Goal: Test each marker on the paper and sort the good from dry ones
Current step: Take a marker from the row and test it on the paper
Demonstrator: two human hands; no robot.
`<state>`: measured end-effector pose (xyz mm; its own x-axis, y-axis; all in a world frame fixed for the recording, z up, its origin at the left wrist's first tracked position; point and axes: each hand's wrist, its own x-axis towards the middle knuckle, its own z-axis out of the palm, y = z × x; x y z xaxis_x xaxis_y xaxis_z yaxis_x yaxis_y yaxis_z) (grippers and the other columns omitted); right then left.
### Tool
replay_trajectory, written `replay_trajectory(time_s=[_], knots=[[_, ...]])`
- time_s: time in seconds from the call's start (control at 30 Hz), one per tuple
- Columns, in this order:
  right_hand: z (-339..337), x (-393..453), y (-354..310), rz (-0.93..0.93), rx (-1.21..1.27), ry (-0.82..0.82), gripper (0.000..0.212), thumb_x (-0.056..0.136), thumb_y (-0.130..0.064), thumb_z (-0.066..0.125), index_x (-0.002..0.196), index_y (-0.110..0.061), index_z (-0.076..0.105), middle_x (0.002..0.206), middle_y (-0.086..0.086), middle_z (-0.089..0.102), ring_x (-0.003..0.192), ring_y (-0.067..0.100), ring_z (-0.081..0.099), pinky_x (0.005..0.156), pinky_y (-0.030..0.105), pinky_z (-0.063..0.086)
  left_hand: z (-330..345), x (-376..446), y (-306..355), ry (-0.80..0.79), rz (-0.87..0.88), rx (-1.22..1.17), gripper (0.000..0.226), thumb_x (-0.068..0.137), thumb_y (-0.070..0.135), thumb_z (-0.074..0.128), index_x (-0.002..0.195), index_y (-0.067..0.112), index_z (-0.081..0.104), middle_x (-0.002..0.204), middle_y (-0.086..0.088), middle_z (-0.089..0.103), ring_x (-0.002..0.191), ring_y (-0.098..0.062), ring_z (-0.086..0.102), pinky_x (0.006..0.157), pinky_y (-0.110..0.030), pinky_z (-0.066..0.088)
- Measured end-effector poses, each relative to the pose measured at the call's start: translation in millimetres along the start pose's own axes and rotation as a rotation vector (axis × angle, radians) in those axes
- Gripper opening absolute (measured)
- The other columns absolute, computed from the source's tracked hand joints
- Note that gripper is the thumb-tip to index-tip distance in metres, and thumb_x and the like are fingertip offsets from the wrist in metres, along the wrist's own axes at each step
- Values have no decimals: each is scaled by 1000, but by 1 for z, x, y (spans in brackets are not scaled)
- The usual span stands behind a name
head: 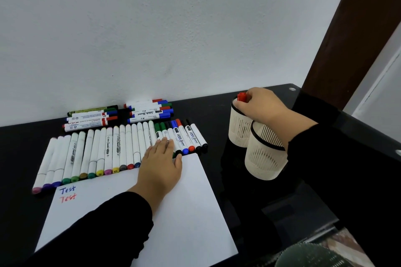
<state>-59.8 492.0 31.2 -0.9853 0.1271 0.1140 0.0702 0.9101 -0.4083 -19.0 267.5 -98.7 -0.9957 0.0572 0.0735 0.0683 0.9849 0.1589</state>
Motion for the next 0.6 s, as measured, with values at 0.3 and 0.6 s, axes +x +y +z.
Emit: replay_trajectory(time_s=[0.3, 0.6], knots=[[5, -1, 2, -47, 57, 26, 27, 94, -33, 51, 113, -15, 46, 85, 2, 53, 68, 15, 52, 54, 26, 38, 0, 1, 0, -3, -10, -34, 56, 100, 39, 20, 150, 16, 11, 157, -1, 8, 144, -17, 5, 116, -31, 4], [2, -3, -1, -58, -49, 12, 27, 95, -29, 46, 108, -10, 60, 98, 8, 63, 83, 20, 58, 68, 28, 45, -2, -1, 1, 9, -14, -28, 56, 100, 39, 22, 150, 15, 12, 157, -2, 8, 144, -17, 6, 116, -30, 5]])
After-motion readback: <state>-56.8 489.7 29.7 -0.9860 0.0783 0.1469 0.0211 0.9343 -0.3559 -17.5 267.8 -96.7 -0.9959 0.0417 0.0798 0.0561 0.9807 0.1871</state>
